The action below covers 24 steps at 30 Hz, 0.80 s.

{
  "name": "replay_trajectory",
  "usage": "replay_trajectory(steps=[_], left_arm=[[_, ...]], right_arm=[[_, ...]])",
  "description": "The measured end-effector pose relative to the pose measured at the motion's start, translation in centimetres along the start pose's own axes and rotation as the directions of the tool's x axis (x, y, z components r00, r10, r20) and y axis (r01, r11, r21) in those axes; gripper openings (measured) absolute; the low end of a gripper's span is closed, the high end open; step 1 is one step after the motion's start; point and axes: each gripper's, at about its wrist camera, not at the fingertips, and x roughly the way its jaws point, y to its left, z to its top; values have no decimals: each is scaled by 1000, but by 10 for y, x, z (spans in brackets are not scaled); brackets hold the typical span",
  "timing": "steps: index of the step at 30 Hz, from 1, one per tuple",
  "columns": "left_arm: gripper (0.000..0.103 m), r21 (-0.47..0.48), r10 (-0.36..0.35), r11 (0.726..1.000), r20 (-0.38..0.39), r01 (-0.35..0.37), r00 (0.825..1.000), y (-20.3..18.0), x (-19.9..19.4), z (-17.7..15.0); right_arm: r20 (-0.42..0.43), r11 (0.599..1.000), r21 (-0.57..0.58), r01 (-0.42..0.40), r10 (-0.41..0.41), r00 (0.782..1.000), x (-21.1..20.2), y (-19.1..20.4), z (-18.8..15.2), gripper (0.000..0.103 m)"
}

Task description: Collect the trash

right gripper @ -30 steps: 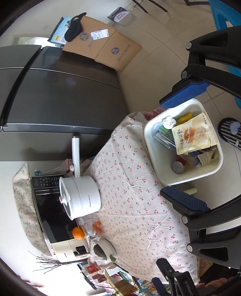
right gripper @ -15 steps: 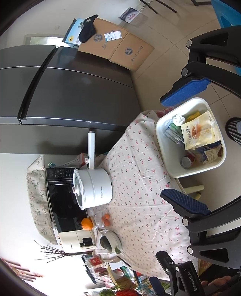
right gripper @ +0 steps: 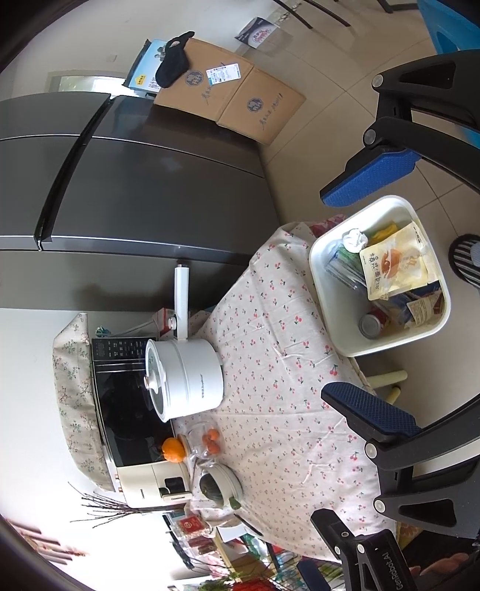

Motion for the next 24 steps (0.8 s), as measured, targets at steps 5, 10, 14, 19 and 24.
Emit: replay_trajectory(steps=[5, 10, 14, 19, 24], left_arm=[[102, 0, -3, 1000, 2, 3, 1000, -2, -1, 0], [102, 2, -9, 1000, 2, 9, 1000, -3, -2, 0], [102, 3, -12, 1000, 1, 12, 1000, -4, -2, 0], [102, 3, -18, 1000, -1, 18, 1000, -5, -1, 0], [102, 1, -25, 1000, -1, 25, 1000, -5, 0, -1]], right_arm=[[-1, 1000, 1, 1, -1, 1000, 0, 0, 0, 97], [-2, 1000, 1, 1, -1, 1000, -1, 0, 0, 97], [-2, 1000, 1, 2, -2, 1000, 1, 0, 1, 97], [-10, 1000, 6, -1, 1, 1000, 3, -1, 1, 98], [-12, 1000, 9, 7, -7, 1000, 4, -1, 2, 98]])
